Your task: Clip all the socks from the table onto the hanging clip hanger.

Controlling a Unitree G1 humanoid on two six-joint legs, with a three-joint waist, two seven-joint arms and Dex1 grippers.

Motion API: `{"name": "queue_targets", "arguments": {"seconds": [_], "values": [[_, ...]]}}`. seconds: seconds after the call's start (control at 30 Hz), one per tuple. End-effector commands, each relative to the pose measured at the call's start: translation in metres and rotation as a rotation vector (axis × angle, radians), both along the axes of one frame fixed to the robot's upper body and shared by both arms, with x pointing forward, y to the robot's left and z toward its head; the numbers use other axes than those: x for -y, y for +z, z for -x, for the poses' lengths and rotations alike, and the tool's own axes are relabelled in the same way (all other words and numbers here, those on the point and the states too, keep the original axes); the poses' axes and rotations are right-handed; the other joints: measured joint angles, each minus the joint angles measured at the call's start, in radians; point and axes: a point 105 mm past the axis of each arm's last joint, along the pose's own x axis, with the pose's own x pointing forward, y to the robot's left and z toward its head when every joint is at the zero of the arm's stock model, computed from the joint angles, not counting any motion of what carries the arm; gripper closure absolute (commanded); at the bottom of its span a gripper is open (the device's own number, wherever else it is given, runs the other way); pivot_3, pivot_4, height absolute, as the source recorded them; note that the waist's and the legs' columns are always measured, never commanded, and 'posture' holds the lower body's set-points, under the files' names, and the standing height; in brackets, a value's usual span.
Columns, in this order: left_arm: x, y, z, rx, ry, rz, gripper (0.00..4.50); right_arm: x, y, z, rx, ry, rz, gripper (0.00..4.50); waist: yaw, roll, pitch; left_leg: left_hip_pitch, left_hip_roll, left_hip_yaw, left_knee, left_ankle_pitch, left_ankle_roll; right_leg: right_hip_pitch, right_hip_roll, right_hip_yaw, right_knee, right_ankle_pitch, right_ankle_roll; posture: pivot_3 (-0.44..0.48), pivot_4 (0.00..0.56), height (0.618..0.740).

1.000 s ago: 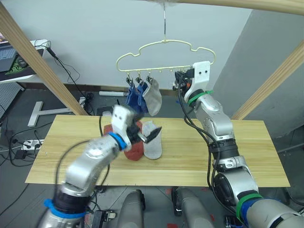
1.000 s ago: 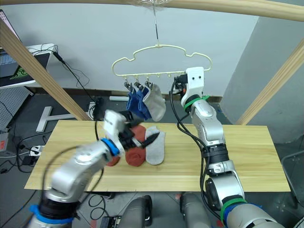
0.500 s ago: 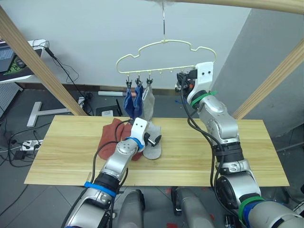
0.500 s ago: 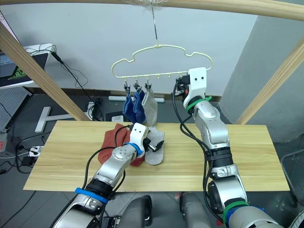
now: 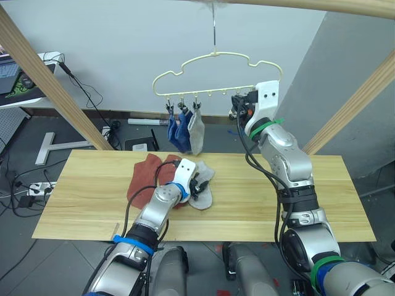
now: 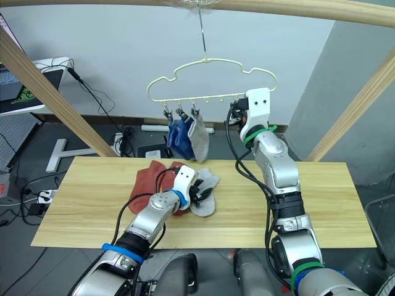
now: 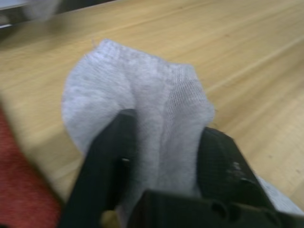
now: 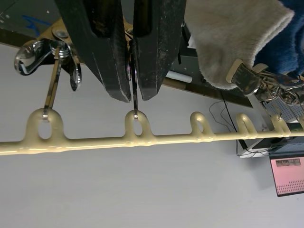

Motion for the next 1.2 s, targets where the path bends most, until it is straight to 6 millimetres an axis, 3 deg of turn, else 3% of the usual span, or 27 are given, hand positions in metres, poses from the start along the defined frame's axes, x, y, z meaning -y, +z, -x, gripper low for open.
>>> {"name": "queue_targets", "arguments": {"seconds": [0.03,0.13,0.17,0.37,0.53,0.8,1.2], "values": [[0.005,-0.002,0.008,-0.004,-0.039,0.009,3.38,0.007,0.006,0.002,0.02,-0.008,-0.01,4.5,0.0,0.0,0.0,0.0,0.0,0.0,0.0,0.0,0.0,0.0,0.0,0.0,0.0,0.0,0.0,-0.063,0.296,0.74],[0.008,0.002,0.009,0.008,-0.052,0.026,4.29,0.008,0.006,0.003,0.017,-0.002,-0.006,4.5,0.0,0.0,0.0,0.0,0.0,0.0,0.0,0.0,0.0,0.0,0.0,0.0,0.0,0.0,0.0,-0.059,0.298,0.74],[0.014,0.011,0.009,0.033,-0.066,0.07,4.48,0.009,0.005,0.003,0.003,0.007,-0.014,4.5,0.0,0.0,0.0,0.0,0.0,0.0,0.0,0.0,0.0,0.0,0.0,0.0,0.0,0.0,0.0,-0.058,0.298,0.74],[0.039,0.084,0.028,0.265,-0.213,0.325,4.48,0.027,-0.004,0.001,-0.208,0.056,-0.132,4.5,0.007,0.0,0.0,-0.001,0.001,0.0,0.0,0.0,0.0,0.0,-0.002,0.0,0.0,0.0,0.0,-0.06,0.3,0.74],[0.041,0.117,0.036,0.443,-0.256,0.317,4.48,0.041,-0.006,0.001,-0.361,0.082,-0.238,4.5,0.008,0.0,0.0,0.0,0.0,-0.001,0.0,0.0,0.0,0.002,-0.002,0.001,-0.001,0.0,0.0,-0.059,0.3,0.74],[0.048,0.132,0.031,0.568,-0.267,0.253,4.48,0.046,0.0,0.003,-0.507,0.132,-0.364,4.5,0.009,0.0,0.0,0.0,0.0,-0.001,0.0,0.0,0.0,0.002,-0.002,0.0,-0.003,-0.001,0.001,-0.056,0.298,0.74],[0.057,0.147,0.022,0.625,-0.253,0.289,4.48,0.031,-0.002,0.018,-0.591,0.199,-0.42,4.5,0.008,0.0,0.0,-0.002,0.0,-0.002,-0.001,0.0,0.001,0.003,-0.002,-0.001,-0.008,0.0,0.002,-0.064,0.287,0.74]]}}
